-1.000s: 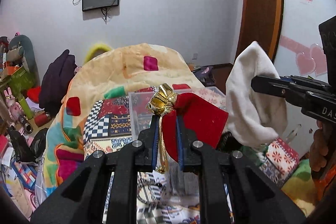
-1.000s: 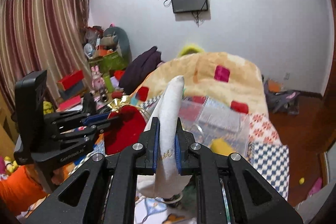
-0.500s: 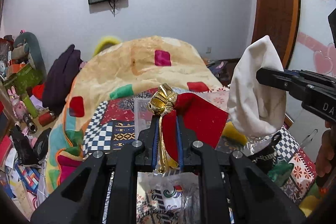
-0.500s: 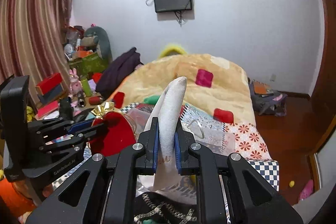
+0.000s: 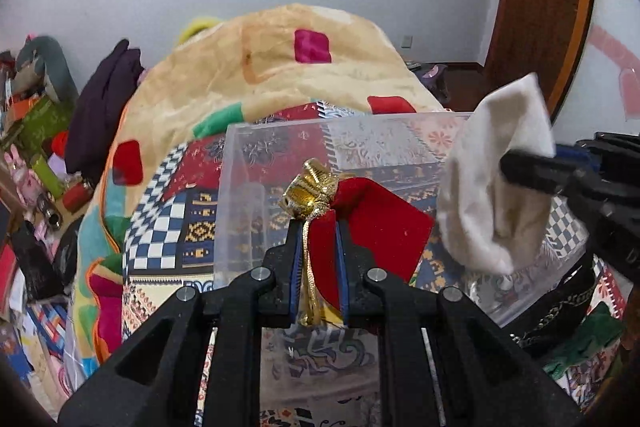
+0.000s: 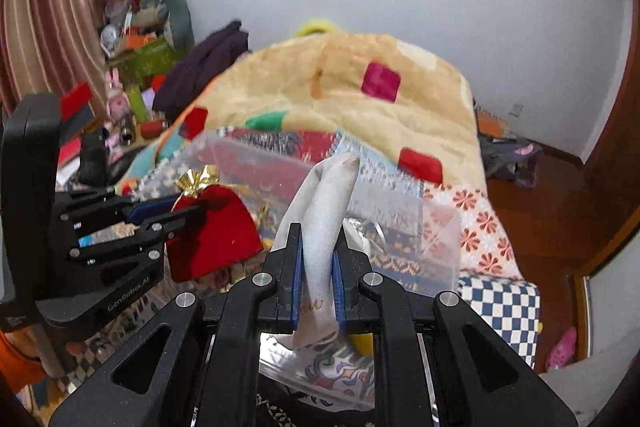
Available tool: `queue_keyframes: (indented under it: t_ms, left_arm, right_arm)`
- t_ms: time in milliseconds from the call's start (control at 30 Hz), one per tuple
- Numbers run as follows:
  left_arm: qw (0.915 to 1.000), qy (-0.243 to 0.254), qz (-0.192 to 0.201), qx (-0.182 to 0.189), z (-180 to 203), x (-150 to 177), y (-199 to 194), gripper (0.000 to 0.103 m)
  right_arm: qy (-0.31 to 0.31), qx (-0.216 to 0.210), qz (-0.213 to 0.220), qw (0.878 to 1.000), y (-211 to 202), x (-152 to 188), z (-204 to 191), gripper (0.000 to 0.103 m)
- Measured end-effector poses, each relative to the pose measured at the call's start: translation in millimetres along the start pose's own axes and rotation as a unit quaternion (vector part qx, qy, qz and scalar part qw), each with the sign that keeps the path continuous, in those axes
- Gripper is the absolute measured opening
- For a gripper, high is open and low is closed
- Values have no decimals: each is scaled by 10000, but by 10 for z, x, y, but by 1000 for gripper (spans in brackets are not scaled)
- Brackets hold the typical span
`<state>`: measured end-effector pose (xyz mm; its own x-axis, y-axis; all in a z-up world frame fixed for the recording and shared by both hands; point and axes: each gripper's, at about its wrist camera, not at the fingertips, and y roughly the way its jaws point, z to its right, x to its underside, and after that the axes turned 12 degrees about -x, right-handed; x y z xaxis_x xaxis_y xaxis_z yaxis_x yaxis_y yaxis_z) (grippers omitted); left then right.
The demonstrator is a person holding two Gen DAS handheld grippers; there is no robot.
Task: Organize soft objects
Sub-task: 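Carry the red pouch and white cloth bag with both tools over the box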
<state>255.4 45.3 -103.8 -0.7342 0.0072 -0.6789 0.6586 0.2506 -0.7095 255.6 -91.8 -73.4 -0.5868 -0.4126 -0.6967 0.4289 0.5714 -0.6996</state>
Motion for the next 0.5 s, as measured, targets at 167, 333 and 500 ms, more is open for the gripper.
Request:
queue_keyframes:
  t_ms: [167,333,500]
  left_arm:
    - [9999,87,-20,81,47,14,-46,15]
    - [9999,107,-39,111,57,6,-90,21]
    - [9998,-14,114,165,4,2,-276,46]
  right_arm:
    - [76,-153,-217,9996,62,47,14,12]
    - [54,-200,-224,9995,-30,52,-14,13]
    - [-42,-128,12,9999,-204,51,-56,45]
